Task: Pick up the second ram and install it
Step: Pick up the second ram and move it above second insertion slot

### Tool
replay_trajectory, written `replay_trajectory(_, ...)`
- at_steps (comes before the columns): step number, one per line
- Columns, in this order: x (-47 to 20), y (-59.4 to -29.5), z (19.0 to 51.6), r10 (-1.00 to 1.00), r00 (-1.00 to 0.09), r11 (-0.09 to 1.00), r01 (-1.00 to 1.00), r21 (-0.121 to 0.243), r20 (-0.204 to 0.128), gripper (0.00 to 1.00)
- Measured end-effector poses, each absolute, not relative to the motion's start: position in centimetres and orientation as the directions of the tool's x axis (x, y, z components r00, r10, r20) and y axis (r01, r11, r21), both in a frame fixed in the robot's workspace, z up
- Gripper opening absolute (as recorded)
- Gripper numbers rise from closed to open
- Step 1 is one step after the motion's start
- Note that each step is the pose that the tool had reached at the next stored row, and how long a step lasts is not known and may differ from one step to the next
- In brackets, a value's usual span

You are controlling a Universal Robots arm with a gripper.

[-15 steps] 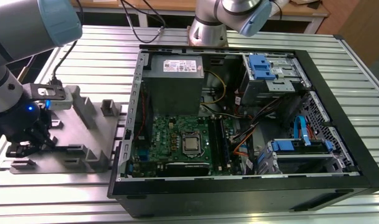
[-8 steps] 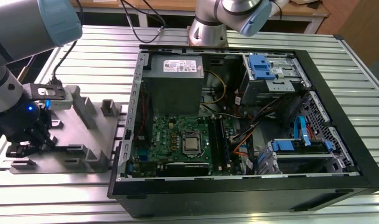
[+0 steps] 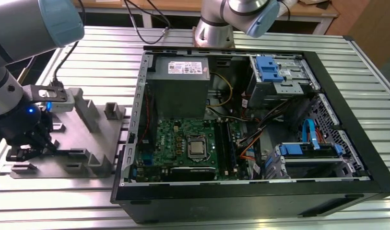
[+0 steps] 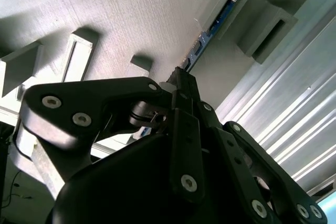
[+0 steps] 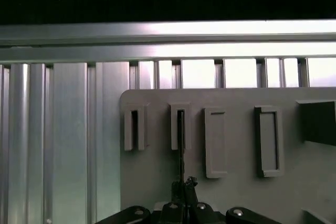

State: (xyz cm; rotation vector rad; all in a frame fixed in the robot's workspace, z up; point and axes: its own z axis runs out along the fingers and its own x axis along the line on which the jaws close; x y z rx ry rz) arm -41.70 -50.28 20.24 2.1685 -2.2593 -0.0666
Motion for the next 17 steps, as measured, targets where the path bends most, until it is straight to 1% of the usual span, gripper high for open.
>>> replay_trajectory(17, -41.70, -50.28, 20.46, -0.999, -0.029, 0.029, -0.999, 0.037, -0.023, 0.08)
